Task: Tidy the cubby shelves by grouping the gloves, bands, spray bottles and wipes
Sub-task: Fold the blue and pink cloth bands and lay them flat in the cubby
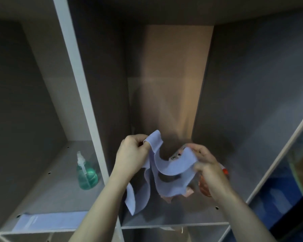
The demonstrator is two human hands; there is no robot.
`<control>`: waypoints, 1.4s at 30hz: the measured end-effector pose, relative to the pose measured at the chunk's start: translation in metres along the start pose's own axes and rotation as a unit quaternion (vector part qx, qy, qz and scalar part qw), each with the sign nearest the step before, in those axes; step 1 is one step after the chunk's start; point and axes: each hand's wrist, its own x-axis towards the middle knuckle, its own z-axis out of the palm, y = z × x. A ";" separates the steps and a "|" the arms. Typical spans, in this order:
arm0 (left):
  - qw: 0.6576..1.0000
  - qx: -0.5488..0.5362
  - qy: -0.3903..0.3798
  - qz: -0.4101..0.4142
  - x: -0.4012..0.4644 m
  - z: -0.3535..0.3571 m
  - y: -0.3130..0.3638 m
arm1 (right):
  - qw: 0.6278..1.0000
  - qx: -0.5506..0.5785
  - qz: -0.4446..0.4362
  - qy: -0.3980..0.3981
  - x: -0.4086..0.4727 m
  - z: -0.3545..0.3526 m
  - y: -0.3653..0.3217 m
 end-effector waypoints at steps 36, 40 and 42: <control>0.982 -0.119 -0.131 0.070 -0.024 0.002 0.008 | 0.977 0.048 -0.193 -0.081 -0.014 0.028 -0.028; 0.971 -0.124 -0.187 0.083 -0.025 -0.012 0.007 | 0.979 0.065 -0.190 -0.030 -0.011 0.028 -0.035; 0.972 -0.139 -0.169 0.085 -0.024 -0.019 0.008 | 0.981 0.090 -0.168 -0.023 -0.009 0.029 -0.036</control>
